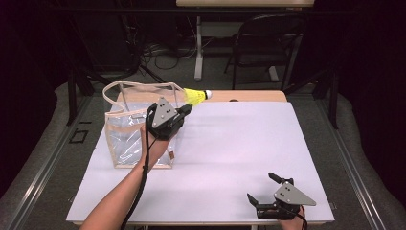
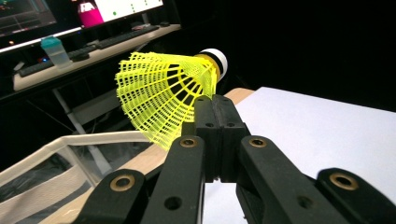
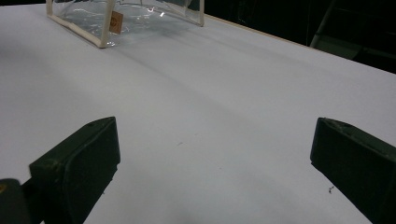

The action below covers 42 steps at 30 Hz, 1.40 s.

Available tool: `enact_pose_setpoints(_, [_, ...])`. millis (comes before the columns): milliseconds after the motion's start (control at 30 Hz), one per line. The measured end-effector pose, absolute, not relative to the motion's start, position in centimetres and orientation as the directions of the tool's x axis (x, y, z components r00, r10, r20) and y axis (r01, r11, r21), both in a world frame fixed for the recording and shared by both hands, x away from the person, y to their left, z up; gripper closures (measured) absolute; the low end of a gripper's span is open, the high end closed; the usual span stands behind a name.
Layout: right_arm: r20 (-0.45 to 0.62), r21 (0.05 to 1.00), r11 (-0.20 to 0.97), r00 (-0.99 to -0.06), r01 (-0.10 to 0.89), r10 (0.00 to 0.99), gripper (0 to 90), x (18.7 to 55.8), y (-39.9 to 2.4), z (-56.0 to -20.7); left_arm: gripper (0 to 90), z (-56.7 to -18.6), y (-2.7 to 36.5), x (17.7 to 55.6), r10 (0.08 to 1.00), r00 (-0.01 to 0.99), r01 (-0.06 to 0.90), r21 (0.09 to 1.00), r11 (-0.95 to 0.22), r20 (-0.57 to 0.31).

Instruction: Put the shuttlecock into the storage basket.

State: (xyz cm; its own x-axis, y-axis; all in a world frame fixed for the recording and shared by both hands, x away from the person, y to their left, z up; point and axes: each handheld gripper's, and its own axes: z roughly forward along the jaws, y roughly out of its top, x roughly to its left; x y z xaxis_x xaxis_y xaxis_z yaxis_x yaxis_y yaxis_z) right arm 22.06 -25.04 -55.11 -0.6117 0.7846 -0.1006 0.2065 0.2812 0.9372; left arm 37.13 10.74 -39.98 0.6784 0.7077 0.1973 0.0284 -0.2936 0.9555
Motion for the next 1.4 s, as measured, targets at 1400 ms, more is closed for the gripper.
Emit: enact_pose_setpoints(1400, [-0.098, 0.937, 0.28, -0.614, 0.208, 0.783, 0.8, 22.2, -25.1, -55.2, 90.0, -38.2, 16.5, 38.4, 0.804, 0.563, 0.049, 0.962, -0.267, 0.195])
